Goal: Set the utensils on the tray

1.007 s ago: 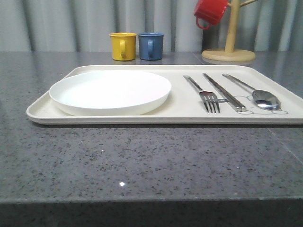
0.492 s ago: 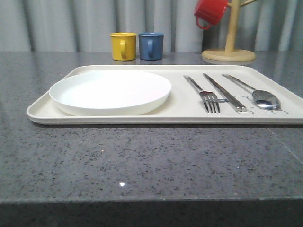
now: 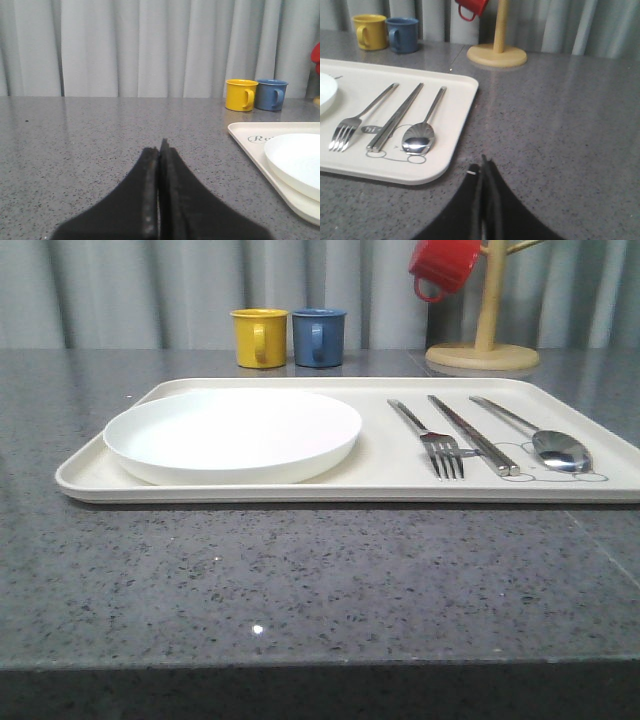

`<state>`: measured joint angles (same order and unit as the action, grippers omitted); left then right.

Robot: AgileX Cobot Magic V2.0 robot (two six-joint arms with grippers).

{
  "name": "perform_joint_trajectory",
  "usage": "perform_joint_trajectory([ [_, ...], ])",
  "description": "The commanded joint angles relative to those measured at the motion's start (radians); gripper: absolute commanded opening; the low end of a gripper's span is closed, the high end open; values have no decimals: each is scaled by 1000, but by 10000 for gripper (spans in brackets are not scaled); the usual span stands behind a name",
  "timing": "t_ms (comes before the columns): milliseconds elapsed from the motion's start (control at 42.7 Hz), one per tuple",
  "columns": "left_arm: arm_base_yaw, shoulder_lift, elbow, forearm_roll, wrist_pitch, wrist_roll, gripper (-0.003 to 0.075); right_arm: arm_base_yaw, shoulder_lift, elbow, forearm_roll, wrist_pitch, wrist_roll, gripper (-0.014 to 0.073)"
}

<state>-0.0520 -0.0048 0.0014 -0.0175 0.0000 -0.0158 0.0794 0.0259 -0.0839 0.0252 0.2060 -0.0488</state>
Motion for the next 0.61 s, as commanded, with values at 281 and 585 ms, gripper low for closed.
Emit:
perform_joint_trajectory([
  [281,4,-20,13,-9,-84,-7,-20,-46,-52,110,-13,-263,-8,-68],
  [585,4,-20,13,-9,-84,-7,-20,-46,-51,110,-12,-260,-2,-68],
])
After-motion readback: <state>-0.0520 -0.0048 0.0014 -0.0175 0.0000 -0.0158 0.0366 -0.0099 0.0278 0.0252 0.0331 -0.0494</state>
